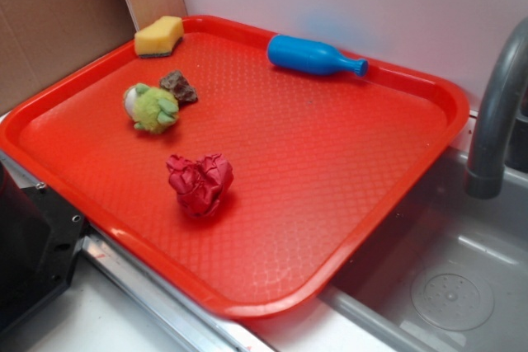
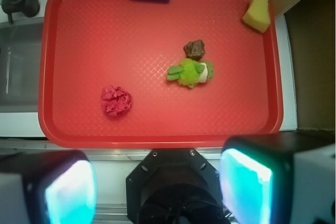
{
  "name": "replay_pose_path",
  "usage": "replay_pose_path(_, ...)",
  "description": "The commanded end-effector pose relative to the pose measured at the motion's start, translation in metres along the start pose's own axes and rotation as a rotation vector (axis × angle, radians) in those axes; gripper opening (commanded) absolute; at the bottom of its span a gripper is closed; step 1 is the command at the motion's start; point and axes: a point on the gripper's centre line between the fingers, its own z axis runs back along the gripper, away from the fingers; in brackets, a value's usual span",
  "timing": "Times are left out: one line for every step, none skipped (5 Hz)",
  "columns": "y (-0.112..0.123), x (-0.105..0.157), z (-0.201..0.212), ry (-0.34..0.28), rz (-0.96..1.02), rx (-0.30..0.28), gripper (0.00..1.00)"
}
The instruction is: Grab the red paper.
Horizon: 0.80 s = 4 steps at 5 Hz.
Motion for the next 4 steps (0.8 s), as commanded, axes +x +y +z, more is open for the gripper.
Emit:
replay_pose_path(0.000,0.000,0.000,0.000,0.000,0.000,1.00)
replay_pose_path(-0.016,-0.001,-0.032,0.020,-0.080,-0.017,1.00)
replay_pose_path(-0.041,0.000,-0.057,0.025,-0.184,-0.005,1.00)
replay_pose_path(-0.047,0.010,-0.100,-0.002,-0.269,-0.010,1.00)
